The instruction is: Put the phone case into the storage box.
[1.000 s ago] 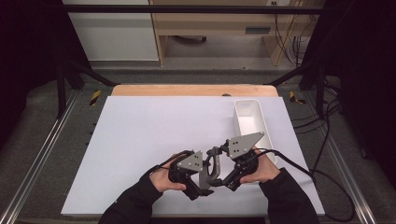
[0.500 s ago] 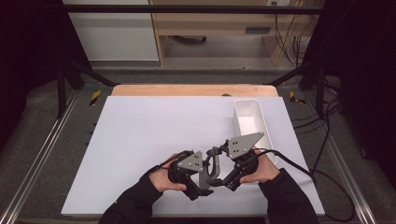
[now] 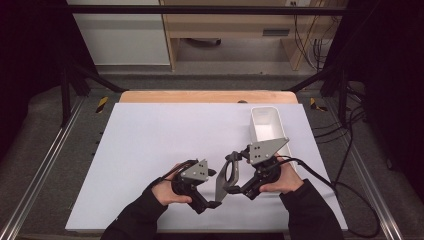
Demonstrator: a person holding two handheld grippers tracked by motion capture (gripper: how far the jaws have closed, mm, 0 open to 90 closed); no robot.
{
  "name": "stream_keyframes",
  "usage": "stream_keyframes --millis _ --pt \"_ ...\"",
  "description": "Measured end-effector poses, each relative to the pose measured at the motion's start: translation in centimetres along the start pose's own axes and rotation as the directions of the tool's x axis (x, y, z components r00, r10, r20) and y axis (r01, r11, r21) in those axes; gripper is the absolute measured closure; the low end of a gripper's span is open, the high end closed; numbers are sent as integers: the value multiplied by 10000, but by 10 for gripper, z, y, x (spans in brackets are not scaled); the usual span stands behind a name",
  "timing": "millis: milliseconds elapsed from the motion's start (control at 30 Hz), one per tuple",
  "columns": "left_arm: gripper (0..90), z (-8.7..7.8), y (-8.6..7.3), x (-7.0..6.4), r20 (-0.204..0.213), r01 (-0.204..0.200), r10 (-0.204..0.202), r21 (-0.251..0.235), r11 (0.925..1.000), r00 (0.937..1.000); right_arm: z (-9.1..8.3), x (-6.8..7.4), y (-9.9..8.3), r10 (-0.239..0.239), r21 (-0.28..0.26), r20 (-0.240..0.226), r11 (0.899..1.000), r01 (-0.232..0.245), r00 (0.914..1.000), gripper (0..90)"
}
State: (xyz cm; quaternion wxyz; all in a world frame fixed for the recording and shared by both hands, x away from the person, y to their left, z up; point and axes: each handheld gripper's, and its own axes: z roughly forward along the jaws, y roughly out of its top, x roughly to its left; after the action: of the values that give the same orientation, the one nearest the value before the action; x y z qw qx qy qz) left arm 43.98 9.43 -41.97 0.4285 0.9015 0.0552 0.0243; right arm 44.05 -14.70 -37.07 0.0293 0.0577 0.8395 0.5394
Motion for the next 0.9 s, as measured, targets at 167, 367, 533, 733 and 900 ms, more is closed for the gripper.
stream_keyframes --millis 167,367,533,733,900 --pt "43 -11 -6 3 -360 356 -367 -309 9989 9987 -5 -2 1 10 17 424 10000 -10 9991 120" --pt "26 -21 -14 3 -959 647 -707 -646 9958 9929 -10 -4 2 153 27 837 9999 -156 9964 119" --pt "15 -30 -21 5 -1387 919 -1059 -1037 9904 9847 -15 -4 3 293 -34 1176 9996 -292 9926 119" --pt "9 -42 -33 6 -1979 1150 -1441 -1514 9818 9696 -23 -5 4 532 -167 1723 9986 -511 9836 119" --pt "9 -55 -46 7 -2469 1534 -2003 -1963 9685 9481 -28 -4 5 668 -267 2205 9977 -624 9731 119"
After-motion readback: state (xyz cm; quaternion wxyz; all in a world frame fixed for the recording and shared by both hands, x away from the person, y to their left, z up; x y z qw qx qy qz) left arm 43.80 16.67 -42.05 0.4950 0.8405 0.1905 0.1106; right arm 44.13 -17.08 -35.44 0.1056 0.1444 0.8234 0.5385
